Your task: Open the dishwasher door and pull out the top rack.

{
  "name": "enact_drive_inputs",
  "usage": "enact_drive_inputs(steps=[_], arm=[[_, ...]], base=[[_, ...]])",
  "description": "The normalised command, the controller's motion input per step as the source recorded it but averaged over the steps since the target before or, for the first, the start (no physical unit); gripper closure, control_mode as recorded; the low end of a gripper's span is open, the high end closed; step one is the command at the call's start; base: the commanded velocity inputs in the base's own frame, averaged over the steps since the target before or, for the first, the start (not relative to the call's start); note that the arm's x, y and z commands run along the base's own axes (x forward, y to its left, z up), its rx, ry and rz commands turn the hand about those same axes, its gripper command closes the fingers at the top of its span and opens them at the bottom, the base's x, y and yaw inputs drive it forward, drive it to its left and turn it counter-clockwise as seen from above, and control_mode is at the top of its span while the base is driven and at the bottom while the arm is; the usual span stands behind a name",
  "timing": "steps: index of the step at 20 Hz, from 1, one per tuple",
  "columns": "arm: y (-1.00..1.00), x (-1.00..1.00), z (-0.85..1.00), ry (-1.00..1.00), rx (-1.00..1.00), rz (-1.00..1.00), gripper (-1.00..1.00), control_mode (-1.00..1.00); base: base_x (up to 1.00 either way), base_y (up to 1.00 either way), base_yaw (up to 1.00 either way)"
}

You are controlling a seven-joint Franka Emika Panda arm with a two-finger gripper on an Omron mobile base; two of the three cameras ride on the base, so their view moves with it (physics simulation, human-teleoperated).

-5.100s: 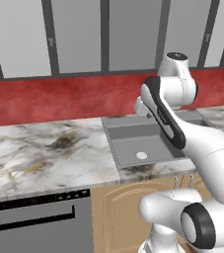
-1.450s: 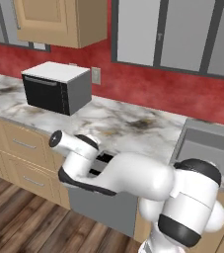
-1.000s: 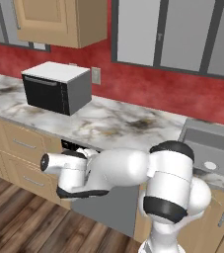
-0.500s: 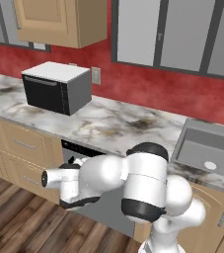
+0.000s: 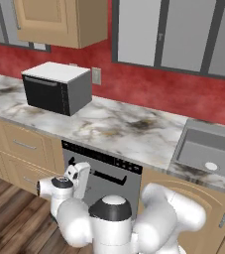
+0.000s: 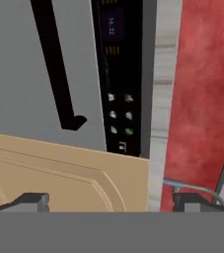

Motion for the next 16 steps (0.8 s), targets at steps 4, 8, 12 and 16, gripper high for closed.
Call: enact_drive_inputs(steps=[4,8,12,16], arm=[[-0.07,0.19,-0.26,0.00,-0.11,0.00,-1.00,-1.00],[-0.18,0.13,-0.27,0.00,-0.09,0.00,-1.00,-1.00],[-0.23,0.13,-0.23,0.00,-0.07,0.00,-1.00,-1.00],[-0.26,0.14,-0.19,-0.01,-0.01,0.00,-1.00,-1.00]], base=[[0.00,0.00,0.00],[0.00,0.00,0.00],[0.00,0.00,0.00],[0.00,0.00,0.00]])
